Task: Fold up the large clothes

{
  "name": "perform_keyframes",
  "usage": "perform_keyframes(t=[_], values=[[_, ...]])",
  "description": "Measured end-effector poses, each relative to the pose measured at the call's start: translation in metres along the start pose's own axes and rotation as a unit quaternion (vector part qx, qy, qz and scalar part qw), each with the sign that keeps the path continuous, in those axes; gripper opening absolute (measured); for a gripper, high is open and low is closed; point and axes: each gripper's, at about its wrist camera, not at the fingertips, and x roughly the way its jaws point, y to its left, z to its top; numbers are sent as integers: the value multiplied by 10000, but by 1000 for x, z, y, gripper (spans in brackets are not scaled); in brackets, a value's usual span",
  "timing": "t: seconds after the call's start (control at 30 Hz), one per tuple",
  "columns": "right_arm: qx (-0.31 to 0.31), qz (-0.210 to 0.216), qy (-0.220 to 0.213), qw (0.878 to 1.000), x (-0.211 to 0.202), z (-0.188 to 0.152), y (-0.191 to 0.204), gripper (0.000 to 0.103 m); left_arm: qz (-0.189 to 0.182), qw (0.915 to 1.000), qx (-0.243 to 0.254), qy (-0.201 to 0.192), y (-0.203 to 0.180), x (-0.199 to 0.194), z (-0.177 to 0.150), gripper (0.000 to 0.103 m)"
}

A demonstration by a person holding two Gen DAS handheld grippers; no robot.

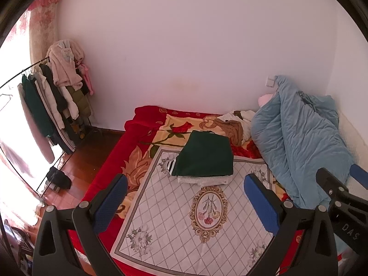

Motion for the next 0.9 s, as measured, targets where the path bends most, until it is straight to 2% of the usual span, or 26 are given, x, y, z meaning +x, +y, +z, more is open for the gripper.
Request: perform_keyframes(t=[0.6,0.9], values=[[53,-8,32,10000,-7,-1,-2,93,17,10000,-3,9,0,-1,0,103],[96,3,182,9998,-8,-9,-1,93,49,9999,42,127,-3,3,-3,103]])
